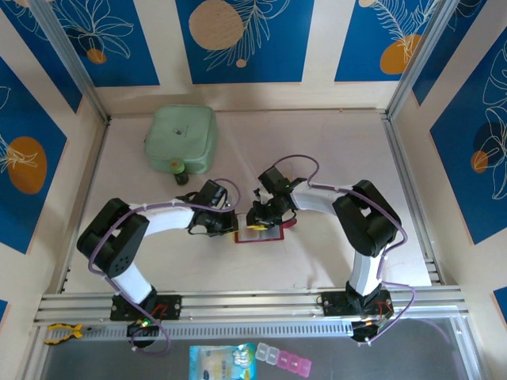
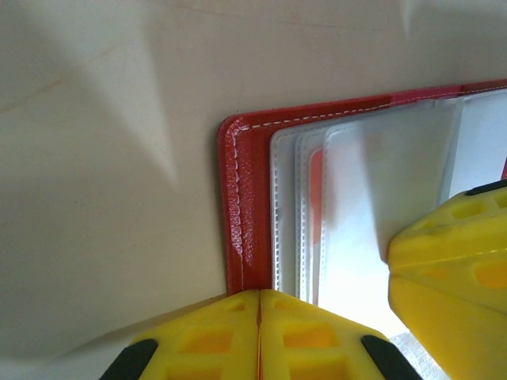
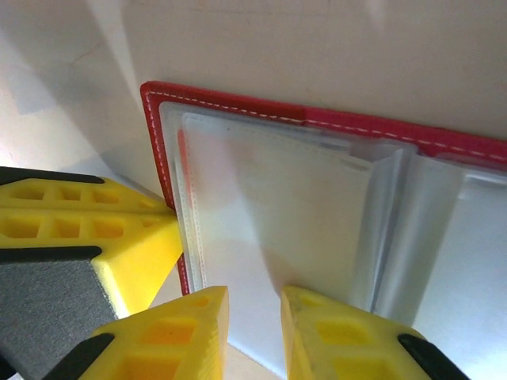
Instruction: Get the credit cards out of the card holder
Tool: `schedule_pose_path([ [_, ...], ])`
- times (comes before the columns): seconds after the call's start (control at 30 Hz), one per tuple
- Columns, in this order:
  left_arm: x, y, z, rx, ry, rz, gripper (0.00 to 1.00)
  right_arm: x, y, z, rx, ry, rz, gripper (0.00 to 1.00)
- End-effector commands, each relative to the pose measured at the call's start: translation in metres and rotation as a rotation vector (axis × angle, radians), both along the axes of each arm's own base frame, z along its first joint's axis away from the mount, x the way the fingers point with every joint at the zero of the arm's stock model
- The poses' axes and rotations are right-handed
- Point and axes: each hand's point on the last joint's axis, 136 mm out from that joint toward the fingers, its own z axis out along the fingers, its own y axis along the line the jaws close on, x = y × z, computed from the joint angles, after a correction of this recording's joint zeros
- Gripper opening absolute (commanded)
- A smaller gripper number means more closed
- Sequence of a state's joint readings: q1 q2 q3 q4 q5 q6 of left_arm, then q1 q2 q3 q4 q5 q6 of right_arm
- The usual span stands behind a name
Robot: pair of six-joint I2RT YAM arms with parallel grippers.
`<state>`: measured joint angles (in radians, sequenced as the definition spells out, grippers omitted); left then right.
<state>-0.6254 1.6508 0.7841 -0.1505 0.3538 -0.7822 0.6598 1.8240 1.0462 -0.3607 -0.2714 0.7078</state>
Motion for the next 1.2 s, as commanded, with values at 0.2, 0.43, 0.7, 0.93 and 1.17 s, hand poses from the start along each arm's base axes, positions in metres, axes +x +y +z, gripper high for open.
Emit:
schedule_pose_path([
  [0.2, -0.005, 0.013, -0.010, 0.068, 0.029, 0.000, 0.10, -0.007, -0.020, -0.002, 0.000, 0.028, 0.000, 0.22],
  [0.43, 0.001, 0.009, 0.001, 0.061, 0.007, -0.001, 0.10, -0.010, -0.018, 0.001, 0.097, 0.046, 0.034, 0.17],
  [0.7, 0.010, 0.000, 0.025, 0.007, -0.036, 0.002, 0.15, -0.010, -0.024, -0.004, 0.149, 0.064, 0.024, 0.15],
  [0.93, 0.011, -0.022, 0.046, -0.079, -0.055, -0.012, 0.27, -0.008, -0.028, -0.007, 0.204, 0.078, 0.005, 0.14],
  [1.17, 0.010, -0.043, 0.045, -0.146, -0.033, -0.020, 0.32, -0.009, -0.030, -0.012, 0.236, 0.096, -0.016, 0.13],
])
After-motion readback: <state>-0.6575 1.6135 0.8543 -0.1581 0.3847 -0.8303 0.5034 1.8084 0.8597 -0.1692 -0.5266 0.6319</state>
